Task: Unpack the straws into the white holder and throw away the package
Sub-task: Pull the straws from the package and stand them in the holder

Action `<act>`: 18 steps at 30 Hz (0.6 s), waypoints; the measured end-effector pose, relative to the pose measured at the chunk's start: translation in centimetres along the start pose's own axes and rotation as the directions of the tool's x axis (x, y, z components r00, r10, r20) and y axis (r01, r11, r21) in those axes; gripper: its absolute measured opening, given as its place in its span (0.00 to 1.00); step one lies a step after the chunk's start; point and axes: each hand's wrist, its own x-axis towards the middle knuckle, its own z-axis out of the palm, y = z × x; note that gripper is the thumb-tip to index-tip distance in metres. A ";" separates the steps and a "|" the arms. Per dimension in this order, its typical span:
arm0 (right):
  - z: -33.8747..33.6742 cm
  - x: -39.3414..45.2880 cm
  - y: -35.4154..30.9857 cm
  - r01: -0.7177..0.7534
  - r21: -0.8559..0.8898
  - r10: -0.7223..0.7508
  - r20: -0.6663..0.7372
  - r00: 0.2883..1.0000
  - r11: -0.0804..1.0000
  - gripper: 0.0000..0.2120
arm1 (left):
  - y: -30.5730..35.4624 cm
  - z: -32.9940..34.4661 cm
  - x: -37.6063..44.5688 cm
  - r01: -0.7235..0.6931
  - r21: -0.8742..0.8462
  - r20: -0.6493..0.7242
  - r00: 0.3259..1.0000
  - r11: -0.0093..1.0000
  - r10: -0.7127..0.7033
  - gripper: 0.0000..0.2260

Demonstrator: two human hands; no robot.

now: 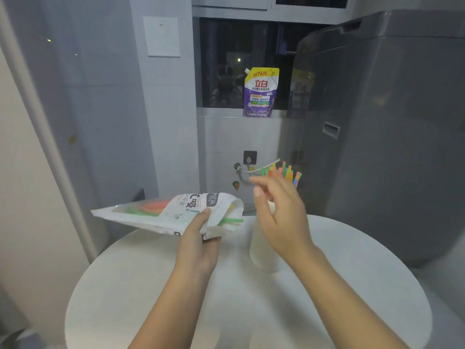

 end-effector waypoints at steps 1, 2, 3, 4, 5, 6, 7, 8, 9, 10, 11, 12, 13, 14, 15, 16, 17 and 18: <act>0.4 -0.8 0.0 -0.030 0.039 0.030 0.022 0.999 0.999 0.13 | 0.1 0.0 -0.1 -0.011 0.024 0.020 1.000 1.000 0.010 0.11; 0.9 -1.6 0.1 -0.062 0.076 0.059 0.038 0.998 0.995 0.12 | 0.2 0.0 -0.2 -0.023 0.050 0.035 0.999 0.998 0.022 0.12; 1.3 -2.2 0.3 -0.112 0.127 0.106 0.053 0.993 0.985 0.12 | 0.3 0.0 -0.3 -0.042 0.085 0.041 0.998 0.995 0.039 0.13; 1.7 -2.7 0.5 -0.195 0.195 0.183 0.075 0.980 0.961 0.11 | 0.3 0.0 -0.4 -0.065 0.132 0.041 0.997 0.989 0.060 0.15; 2.1 -3.0 0.7 -0.302 0.266 0.281 0.112 0.953 0.916 0.09 | 0.5 -0.1 -0.4 -0.097 0.190 0.045 0.995 0.977 0.090 0.17; 2.5 -3.2 1.0 -0.421 0.325 0.386 0.168 0.907 0.847 0.07 | 0.6 -0.2 -0.4 -0.136 0.254 0.060 0.990 0.958 0.124 0.18; 2.9 -3.4 1.2 -0.546 0.362 0.488 0.245 0.838 0.756 0.06 | 0.8 -0.2 -0.5 -0.176 0.312 0.085 0.984 0.934 0.157 0.18; 3.2 -3.4 1.3 -0.667 0.377 0.573 0.342 0.745 0.642 0.06 | 1.1 -0.2 -0.5 -0.212 0.358 0.115 0.976 0.909 0.183 0.18; 3.4 -3.4 1.4 -0.768 0.379 0.625 0.447 0.640 0.515 0.08 | 1.2 -0.1 -0.5 -0.241 0.395 0.144 0.969 0.887 0.199 0.19; 3.6 -3.5 1.4 -0.835 0.387 0.638 0.541 0.549 0.390 0.12 | 1.3 -0.1 -0.5 -0.260 0.425 0.171 0.964 0.867 0.205 0.19; 3.7 -3.6 1.3 -0.867 0.419 0.622 0.611 0.490 0.270 0.16 | 1.4 0.0 -0.6 -0.272 0.450 0.192 0.960 0.851 0.206 0.19; 3.8 -3.6 1.2 -0.871 0.463 0.590 0.660 0.464 0.167 0.19 | 1.3 0.0 -0.6 -0.279 0.467 0.207 0.957 0.839 0.203 0.18; 3.8 -3.7 1.1 -0.862 0.499 0.559 0.693 0.455 0.083 0.20 | 1.2 -0.1 -0.6 -0.278 0.479 0.215 0.957 0.832 0.196 0.18; 3.8 -3.7 1.0 -0.853 0.521 0.539 0.711 0.452 0.029 0.21 | 1.0 -0.2 -0.6 -0.271 0.489 0.215 0.959 0.829 0.187 0.18; 3.8 -3.7 0.8 -0.848 0.529 0.536 0.717 0.445 -0.004 0.21 | 0.8 -0.3 -0.6 -0.265 0.494 0.214 0.960 0.828 0.179 0.19; 3.8 -3.6 0.7 -0.848 0.529 0.547 0.717 0.432 -0.023 0.20 | 0.6 -0.3 -0.6 -0.262 0.495 0.215 0.961 0.828 0.176 0.19; 3.8 -3.6 0.7 -0.851 0.524 0.564 0.713 0.415 -0.036 0.19 | 0.5 -0.3 -0.6 -0.265 0.493 0.218 0.960 0.828 0.178 0.20; 3.9 -3.6 0.6 -0.853 0.521 0.584 0.705 0.403 -0.041 0.18 | 0.4 -0.3 -0.6 -0.275 0.487 0.224 0.957 0.829 0.186 0.21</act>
